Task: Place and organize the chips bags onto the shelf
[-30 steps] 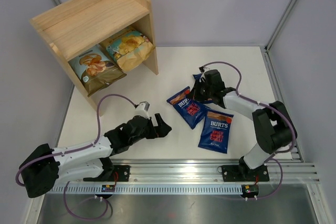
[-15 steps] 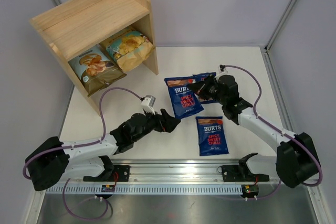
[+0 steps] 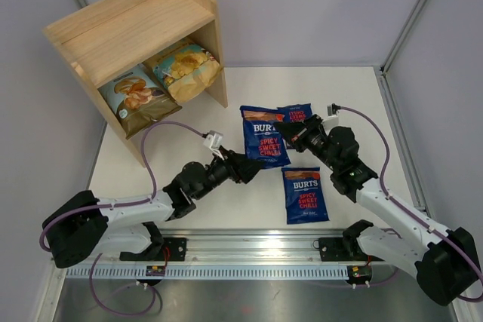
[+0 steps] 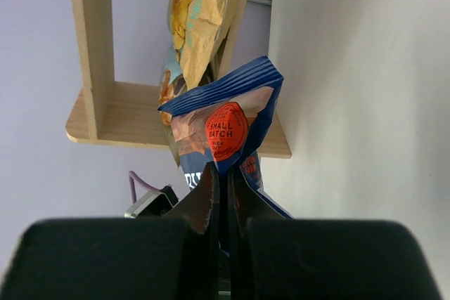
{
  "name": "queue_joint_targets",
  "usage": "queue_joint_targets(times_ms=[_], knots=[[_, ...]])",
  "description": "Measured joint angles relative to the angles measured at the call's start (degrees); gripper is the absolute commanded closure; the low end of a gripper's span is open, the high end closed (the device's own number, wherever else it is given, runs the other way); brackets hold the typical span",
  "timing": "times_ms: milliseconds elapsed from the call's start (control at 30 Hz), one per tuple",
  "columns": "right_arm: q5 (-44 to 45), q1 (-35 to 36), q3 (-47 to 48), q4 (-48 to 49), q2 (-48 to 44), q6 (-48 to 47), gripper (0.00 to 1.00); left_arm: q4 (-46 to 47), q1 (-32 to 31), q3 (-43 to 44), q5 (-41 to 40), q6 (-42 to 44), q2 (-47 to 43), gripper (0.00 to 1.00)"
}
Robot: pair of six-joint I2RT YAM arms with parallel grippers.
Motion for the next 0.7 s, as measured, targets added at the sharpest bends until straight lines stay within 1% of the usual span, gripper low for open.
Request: queue_joint_targets(times_ms=[33, 67, 100, 133, 200, 233, 267, 300, 367, 400, 433, 500, 533, 633, 667, 700], knots=[[0.5, 0.0, -0.6, 0.2, -1.0, 0.6, 1.0, 1.4, 0.0, 0.0, 0.4, -0.3, 0.0, 0.46], [0.8, 0.0, -1.0, 0.4, -1.6, 1.1, 1.0, 3.0, 0.0, 0.0, 1.0, -0.5, 0.0, 0.64], [0.9, 0.0, -1.5, 0.7, -2.3, 1.7, 1.0, 4.5, 0.0, 0.0, 1.4, -1.0, 0.1, 0.74], [1.0, 0.0, -1.9, 1.1, -2.7, 2.1, 1.0, 5.8, 0.0, 0.0, 1.8, -1.1, 0.2, 0.83], [1.3, 0.0, -2.4, 1.4, -3.3, 2.6, 1.0, 7.6, -0.1, 0.0, 2.2, -1.0, 0.4, 0.94], [1.4, 0.0, -2.6, 1.3, -3.6, 2.7, 0.97, 7.9, -0.1, 0.0, 2.3, -1.0, 0.4, 0.98], [1.6, 0.0, -2.8, 1.2, -4.0, 2.6, 0.93, 8.0, -0.1, 0.0, 2.5, -0.9, 0.4, 1.0], [1.6, 0.1, -3.0, 1.2, -4.5, 2.6, 0.76, 8.0, -0.1, 0.0, 2.7, -0.6, 0.4, 1.0], [1.9, 0.2, -3.5, 1.2, -6.0, 1.8, 0.57, 7.7, -0.1, 0.0, 3.7, 0.0, 0.2, 1.0], [2.0, 0.2, -3.8, 1.3, -6.8, 1.4, 0.51, 7.6, -0.1, -0.2, 4.1, 0.3, -0.2, 1.0], [2.1, 0.2, -3.8, 1.2, -7.8, 0.4, 0.43, 7.3, -0.1, -0.3, 4.9, 0.8, -0.7, 1.0], [1.8, 0.2, -3.8, 1.1, -9.7, -1.7, 0.35, 6.6, -0.1, -0.9, 6.2, 2.2, -2.8, 1.0], [1.5, 0.1, -3.8, 0.9, -10.6, -2.9, 0.25, 6.0, -0.1, -1.2, 6.7, 2.8, -3.9, 1.0], [-1.0, -0.9, -3.0, -1.0, -12.8, -7.6, 0.12, 2.9, 0.0, -1.6, 9.1, 5.6, -9.5, 1.0], [-2.7, -1.7, -2.3, -2.0, -13.0, -9.2, 0.05, 1.8, 0.0, -1.7, 10.1, 6.7, -11.6, 1.0], [-4.7, -2.5, -1.3, -3.0, -13.1, -10.6, 0.04, 0.5, 0.0, -1.6, 11.1, 7.7, -13.7, 1.0]])
